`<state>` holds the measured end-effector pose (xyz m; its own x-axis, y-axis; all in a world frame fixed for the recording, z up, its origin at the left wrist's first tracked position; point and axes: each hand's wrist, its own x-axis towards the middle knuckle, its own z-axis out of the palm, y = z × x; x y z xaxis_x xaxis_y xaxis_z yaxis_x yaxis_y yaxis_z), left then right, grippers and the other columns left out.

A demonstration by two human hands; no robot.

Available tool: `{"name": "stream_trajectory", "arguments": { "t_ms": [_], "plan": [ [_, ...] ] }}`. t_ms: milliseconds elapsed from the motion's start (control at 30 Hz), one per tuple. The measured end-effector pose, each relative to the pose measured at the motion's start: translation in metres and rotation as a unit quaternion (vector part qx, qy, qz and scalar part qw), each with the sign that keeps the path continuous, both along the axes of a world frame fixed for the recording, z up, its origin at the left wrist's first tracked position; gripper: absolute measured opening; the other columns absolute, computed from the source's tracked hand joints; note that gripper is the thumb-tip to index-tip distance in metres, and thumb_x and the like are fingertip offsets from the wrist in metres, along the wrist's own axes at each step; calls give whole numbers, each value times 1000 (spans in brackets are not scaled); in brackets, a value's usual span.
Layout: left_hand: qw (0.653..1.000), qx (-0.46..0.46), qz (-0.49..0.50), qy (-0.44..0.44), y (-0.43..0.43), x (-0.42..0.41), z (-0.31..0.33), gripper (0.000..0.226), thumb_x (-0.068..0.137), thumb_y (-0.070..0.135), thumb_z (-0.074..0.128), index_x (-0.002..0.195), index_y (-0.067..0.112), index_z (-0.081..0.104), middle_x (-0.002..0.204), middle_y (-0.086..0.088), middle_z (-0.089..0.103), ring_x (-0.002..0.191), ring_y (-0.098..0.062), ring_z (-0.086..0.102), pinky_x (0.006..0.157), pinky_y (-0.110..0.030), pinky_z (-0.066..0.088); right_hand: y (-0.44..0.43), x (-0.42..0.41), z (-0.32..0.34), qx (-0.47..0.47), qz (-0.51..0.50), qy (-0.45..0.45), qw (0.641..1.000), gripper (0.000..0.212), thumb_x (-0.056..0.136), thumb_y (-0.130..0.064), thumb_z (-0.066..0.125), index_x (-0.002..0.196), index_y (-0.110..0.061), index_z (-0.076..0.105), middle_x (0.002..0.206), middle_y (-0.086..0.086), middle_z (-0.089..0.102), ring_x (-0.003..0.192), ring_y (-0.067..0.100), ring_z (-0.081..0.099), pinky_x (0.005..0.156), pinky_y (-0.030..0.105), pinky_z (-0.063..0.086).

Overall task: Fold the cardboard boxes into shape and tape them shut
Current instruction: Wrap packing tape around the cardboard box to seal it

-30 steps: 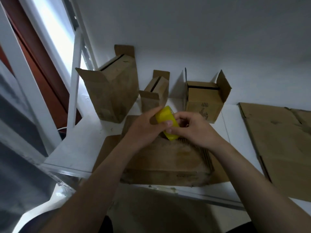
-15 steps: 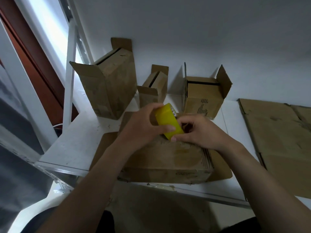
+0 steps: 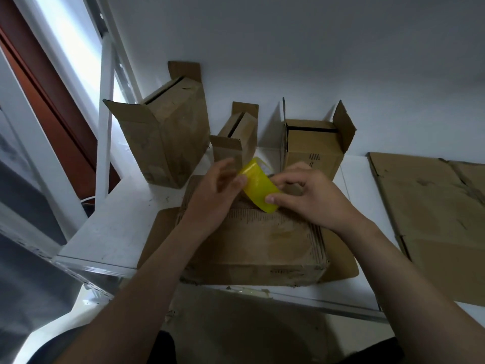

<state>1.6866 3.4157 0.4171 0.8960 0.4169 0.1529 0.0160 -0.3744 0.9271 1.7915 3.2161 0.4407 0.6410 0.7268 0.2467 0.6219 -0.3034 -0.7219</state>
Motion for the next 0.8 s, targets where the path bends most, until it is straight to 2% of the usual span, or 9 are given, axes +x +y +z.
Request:
{"name": "stream_trajectory", "arguments": {
  "t_ms": [67, 167, 300, 433, 500, 600, 633, 733, 800],
  "plan": [
    [999, 42, -3, -18, -2, -1, -3, 41, 91, 45, 69, 129, 33, 56, 123, 20, 61, 116, 7, 56, 98, -23, 49, 3, -1, 0, -1, -22, -20, 1000, 18, 83, -38, 78, 95, -25, 77, 97, 1, 62, 94, 6, 56, 78, 21, 46],
    [995, 96, -13, -13, -8, -2, -6, 47, 83, 51, 75, 123, 30, 63, 120, 16, 66, 113, 4, 59, 94, -23, 51, 4, -3, -2, -11, -10, -59, 998, 31, 86, -43, 72, 97, -15, 76, 90, 2, 67, 93, 7, 56, 76, 27, 48],
    [992, 121, 6, -25, -7, -1, -6, 36, 87, 41, 75, 118, 24, 71, 114, 13, 71, 105, 5, 62, 89, -11, 49, 5, -2, -5, -31, -4, -84, 996, 27, 86, -44, 71, 98, -20, 76, 92, -2, 69, 96, 5, 54, 80, 27, 49],
    [990, 130, 43, -30, -6, 0, -7, 14, 94, 29, 69, 102, 20, 77, 99, 11, 74, 94, 2, 65, 86, -18, 51, 5, -3, -8, -3, -16, -86, 996, 18, 85, -52, 67, 91, -37, 73, 93, -19, 64, 101, 3, 49, 84, 29, 44],
    [991, 119, 55, -17, -5, 1, -10, 12, 95, 30, 67, 97, 22, 77, 93, 12, 73, 89, 2, 64, 81, -17, 50, 8, -1, -10, 28, -88, -97, 991, 26, 85, -61, 62, 99, -40, 69, 103, -20, 59, 109, 10, 48, 93, 40, 42],
    [996, 62, 57, -12, -3, 1, -14, 10, 96, 27, 66, 92, 24, 75, 89, 12, 74, 88, 1, 66, 79, -15, 49, 9, 9, -14, -125, -212, -30, 969, 57, 82, -66, 65, 129, -34, 61, 125, -3, 52, 126, 26, 38, 98, 46, 36],
    [998, 34, 52, -13, -3, 1, -13, 10, 96, 25, 66, 91, 25, 75, 90, 13, 74, 89, 2, 66, 78, -12, 48, 9, 10, -16, -184, -220, 2, 958, 57, 83, -62, 66, 132, -32, 60, 128, 1, 50, 129, 30, 33, 99, 46, 33],
    [997, -48, 51, -19, -1, 0, -11, 12, 98, 24, 63, 96, 23, 75, 95, 12, 75, 94, -2, 66, 84, -19, 50, 9, 12, -18, -170, -217, 46, 960, 20, 85, -49, 69, 100, -36, 65, 109, -4, 57, 126, 31, 33, 93, 40, 30],
    [995, -83, 57, -24, 2, -2, -9, 14, 100, 25, 61, 101, 21, 75, 96, 8, 74, 96, -7, 67, 88, -26, 52, 10, 12, -15, -84, -194, 64, 975, 13, 87, -42, 66, 86, -32, 59, 91, -6, 63, 113, 28, 52, 89, 40, 43]
  ]
}}
